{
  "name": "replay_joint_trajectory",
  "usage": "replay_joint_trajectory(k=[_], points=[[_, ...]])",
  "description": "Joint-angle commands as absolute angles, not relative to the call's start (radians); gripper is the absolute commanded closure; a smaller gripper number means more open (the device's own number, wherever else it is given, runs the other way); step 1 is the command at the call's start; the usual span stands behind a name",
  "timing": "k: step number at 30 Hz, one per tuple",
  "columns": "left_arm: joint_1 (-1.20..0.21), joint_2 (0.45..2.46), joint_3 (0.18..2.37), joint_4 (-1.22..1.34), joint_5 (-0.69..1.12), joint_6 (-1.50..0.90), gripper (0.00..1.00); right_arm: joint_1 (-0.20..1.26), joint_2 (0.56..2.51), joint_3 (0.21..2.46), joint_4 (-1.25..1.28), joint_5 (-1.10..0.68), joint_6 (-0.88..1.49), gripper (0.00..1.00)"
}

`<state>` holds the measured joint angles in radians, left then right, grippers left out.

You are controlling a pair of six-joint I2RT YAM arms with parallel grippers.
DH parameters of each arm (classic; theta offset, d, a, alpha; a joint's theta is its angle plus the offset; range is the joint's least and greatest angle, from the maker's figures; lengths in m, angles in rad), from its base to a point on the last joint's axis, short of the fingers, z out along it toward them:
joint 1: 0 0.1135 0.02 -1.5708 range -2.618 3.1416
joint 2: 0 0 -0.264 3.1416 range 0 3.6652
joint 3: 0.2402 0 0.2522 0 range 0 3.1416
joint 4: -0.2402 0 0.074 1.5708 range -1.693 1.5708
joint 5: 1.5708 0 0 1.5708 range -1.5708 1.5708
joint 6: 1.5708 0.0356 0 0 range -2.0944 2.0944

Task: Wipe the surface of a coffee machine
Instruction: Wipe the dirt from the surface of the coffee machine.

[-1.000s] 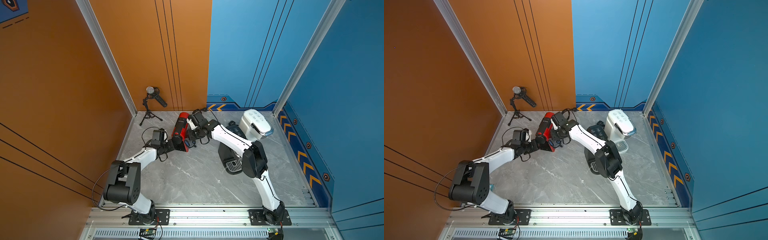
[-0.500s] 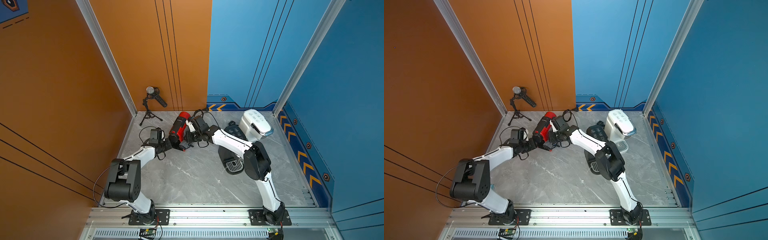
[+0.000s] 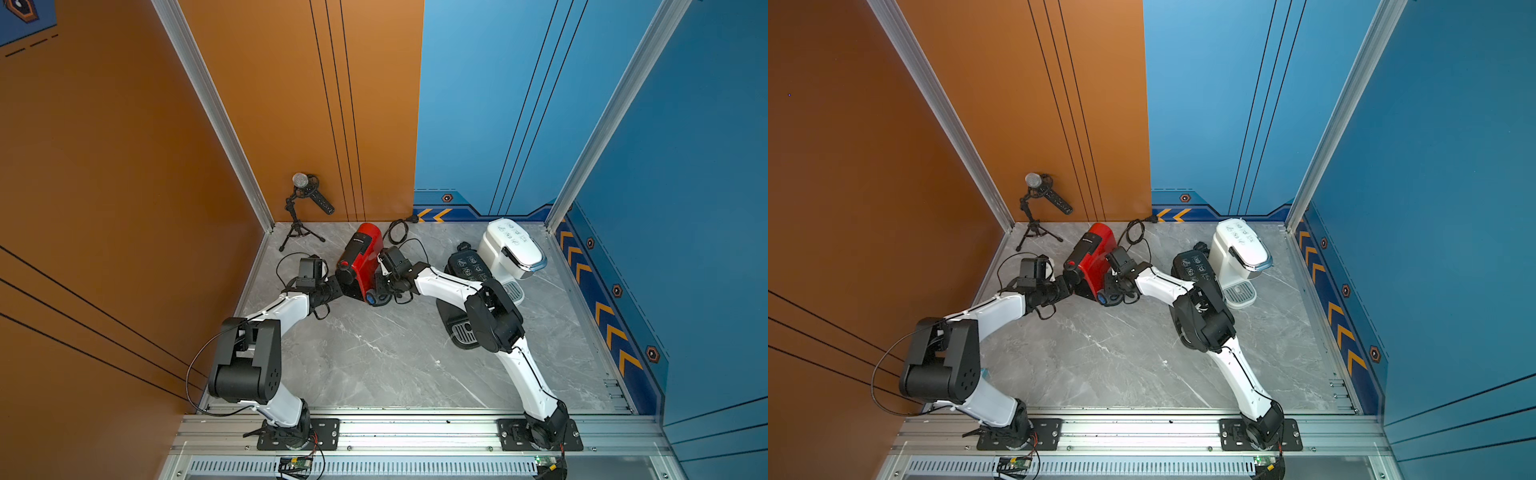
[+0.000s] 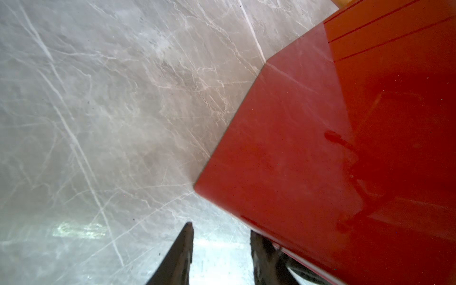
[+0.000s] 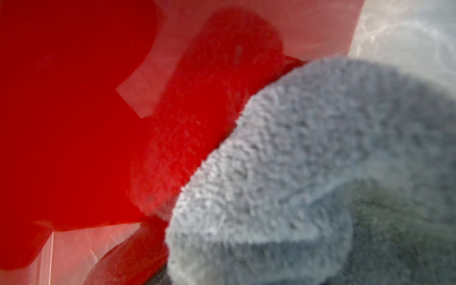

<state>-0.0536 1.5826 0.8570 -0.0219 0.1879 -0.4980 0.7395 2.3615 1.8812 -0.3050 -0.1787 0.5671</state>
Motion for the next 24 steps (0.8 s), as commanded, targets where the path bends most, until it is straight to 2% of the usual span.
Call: replay_joint_trajectory(k=[1,7,17,24], points=[[-0.067,1.561,0.881,0.077,0.225,-0.491,0.60,0.721,2.224,1.905,-0.166,-0.198,0.589,0.99],[-0.075,1.551,0.874,0.078,0.228,-0.492,0.60,0.709,2.183,1.917,-0.111,-0.189,0.615,0.99],[-0.083,1.543,0.872,0.076,0.234,-0.498,0.60,0.661,2.346,1.945,-0.084,-0.202,0.675,0.99],[-0.094,1.544,0.871,0.078,0.233,-0.498,0.60,0.665,2.351,1.899,-0.068,-0.213,0.687,0.99]])
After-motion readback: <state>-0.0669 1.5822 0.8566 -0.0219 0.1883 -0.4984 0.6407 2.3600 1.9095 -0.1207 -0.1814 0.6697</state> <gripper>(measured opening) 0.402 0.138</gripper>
